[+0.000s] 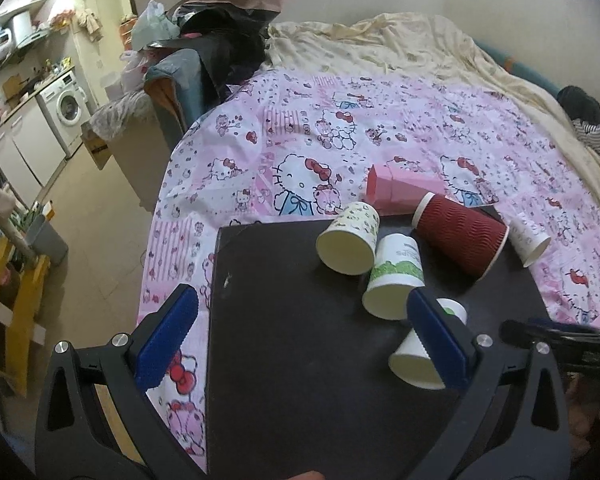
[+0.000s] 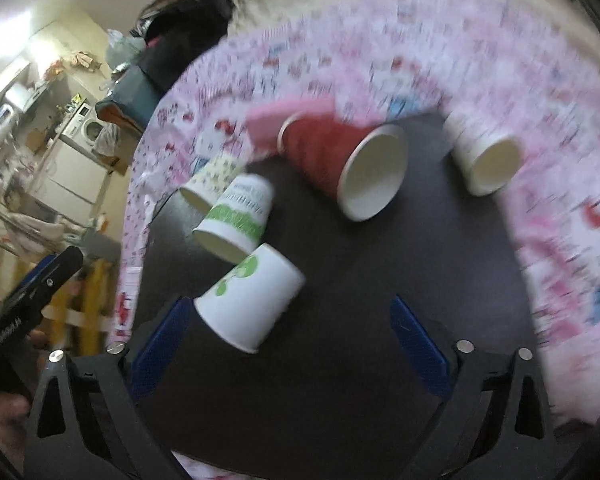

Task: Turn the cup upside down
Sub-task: 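Grasp the lying white green-leaf cup with the right tool, then grasp the Hello Kitty patterned cup with the left tool while the right tool holds the green-leaf cup, then stand both held cups rim-down on the board and open both tools, then grasp the lying white PAPER CUPS cup with the left tool, then lift the PAPER CUPS cup and stand it rim-down beside the others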

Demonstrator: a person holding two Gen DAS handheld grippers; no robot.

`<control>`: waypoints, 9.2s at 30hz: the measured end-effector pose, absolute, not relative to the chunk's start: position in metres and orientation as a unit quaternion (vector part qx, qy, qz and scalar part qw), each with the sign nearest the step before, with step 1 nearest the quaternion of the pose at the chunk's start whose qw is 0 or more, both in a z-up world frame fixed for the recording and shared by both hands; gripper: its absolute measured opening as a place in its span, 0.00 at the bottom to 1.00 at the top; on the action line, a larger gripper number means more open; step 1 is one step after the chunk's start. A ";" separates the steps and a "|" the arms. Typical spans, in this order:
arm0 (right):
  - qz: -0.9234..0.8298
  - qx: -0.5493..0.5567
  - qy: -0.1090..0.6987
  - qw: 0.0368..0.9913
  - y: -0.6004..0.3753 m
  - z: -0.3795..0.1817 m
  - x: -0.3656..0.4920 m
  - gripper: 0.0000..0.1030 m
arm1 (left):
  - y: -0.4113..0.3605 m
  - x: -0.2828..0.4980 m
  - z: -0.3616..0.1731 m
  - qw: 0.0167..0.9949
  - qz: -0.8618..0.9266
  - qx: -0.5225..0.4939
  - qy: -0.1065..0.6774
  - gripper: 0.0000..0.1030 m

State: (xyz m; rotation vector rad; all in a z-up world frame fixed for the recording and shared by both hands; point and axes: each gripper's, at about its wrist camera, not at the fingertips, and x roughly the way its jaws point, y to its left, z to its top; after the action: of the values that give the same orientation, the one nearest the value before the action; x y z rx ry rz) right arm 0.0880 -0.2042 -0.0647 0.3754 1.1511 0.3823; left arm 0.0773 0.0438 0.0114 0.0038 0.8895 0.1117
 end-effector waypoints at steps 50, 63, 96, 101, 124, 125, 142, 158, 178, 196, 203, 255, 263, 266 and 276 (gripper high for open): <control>0.188 0.300 0.627 0.694 -0.234 -0.128 0.131 0.59 | -0.018 0.280 -0.098 0.722 -0.088 0.019 0.686 0.56; 0.193 0.298 0.628 0.693 -0.231 -0.125 0.133 0.59 | -0.019 0.280 -0.104 0.727 -0.077 0.024 0.682 0.50; 0.298 0.249 0.545 0.743 -0.206 -0.051 0.103 0.59 | 0.126 0.155 -0.032 0.836 0.021 -0.119 0.536 0.48; 0.332 0.212 0.512 0.763 -0.163 -0.028 0.126 0.59 | 0.146 0.160 -0.025 0.872 0.044 -0.137 0.468 0.49; 0.248 -0.021 0.378 0.891 -0.025 -0.090 0.172 0.60 | 0.155 0.157 -0.093 0.926 0.042 -0.100 0.361 0.49; 0.248 -0.021 0.382 0.890 -0.024 -0.092 0.172 0.60 | 0.154 0.155 -0.092 0.928 0.043 -0.098 0.358 0.49; 0.316 -0.035 0.392 0.863 -0.027 -0.089 0.154 0.85 | 0.153 0.129 -0.091 0.897 0.019 -0.131 0.421 0.74; 0.315 0.024 0.389 0.865 -0.070 -0.051 0.152 0.86 | 0.141 0.095 -0.050 0.904 0.020 -0.124 0.409 0.78; 0.172 0.098 0.456 0.868 -0.226 -0.036 0.085 0.86 | 0.049 0.063 -0.037 0.872 -0.014 -0.152 0.465 0.78; 0.114 0.076 0.432 0.891 -0.271 -0.032 0.064 0.86 | -0.001 0.082 -0.051 0.866 -0.014 -0.099 0.491 0.77; 0.095 0.096 0.427 0.894 -0.289 -0.026 0.059 0.86 | -0.043 0.135 -0.040 0.812 -0.061 -0.077 0.575 0.77; 0.236 0.266 0.513 0.782 -0.268 -0.056 0.085 0.86 | 0.008 0.110 -0.006 0.814 -0.050 -0.117 0.567 0.48; 0.337 0.194 0.535 0.750 -0.160 -0.054 0.056 0.86 | 0.093 0.075 -0.047 0.797 0.005 -0.207 0.568 0.48; 0.356 0.188 0.545 0.736 -0.128 -0.063 0.053 0.86 | 0.098 0.073 -0.043 0.805 0.008 -0.212 0.555 0.48; 0.377 0.189 0.545 0.725 -0.089 -0.070 0.049 0.86 | 0.099 0.068 -0.042 0.803 -0.011 -0.227 0.551 0.48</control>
State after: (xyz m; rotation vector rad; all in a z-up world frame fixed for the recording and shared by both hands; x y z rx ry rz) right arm 0.0486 -0.0889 -0.0703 0.4163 1.2029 0.8325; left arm 0.0677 0.0985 -0.0424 -0.4863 1.1805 -0.0234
